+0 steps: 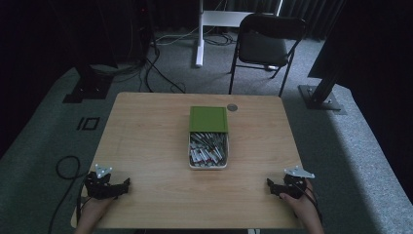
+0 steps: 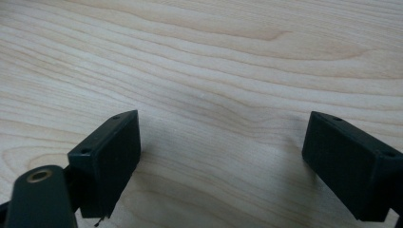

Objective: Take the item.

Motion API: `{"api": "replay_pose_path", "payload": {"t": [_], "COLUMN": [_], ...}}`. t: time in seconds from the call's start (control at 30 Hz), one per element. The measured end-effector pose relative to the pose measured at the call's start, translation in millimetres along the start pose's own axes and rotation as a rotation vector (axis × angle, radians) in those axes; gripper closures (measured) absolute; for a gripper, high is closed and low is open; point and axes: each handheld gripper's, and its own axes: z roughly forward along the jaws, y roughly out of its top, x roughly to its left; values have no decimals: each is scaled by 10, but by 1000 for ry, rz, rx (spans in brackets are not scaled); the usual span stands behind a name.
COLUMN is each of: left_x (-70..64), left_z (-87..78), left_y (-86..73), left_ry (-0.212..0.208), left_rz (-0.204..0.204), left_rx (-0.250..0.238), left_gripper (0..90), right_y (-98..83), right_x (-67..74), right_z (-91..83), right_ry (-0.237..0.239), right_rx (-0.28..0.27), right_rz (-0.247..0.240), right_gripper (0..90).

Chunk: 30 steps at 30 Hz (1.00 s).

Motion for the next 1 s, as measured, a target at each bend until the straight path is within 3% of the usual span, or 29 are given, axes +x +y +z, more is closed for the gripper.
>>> {"api": "replay_pose_path", "payload": {"t": [0.8, 1.0], "left_x": [0, 0], "left_z": [0, 0], "left_y": [0, 1], "left_ry": [0, 0], "left_rz": [0, 0], "left_rx": [1, 1], "left_gripper": [14, 14], "right_y": [1, 23], "right_x": [7, 22], "right_z": [-1, 11], "right_ry": [-6, 3], "right_rx": [-1, -6], "right_rz": [2, 23], "right_gripper": [129, 135]}}
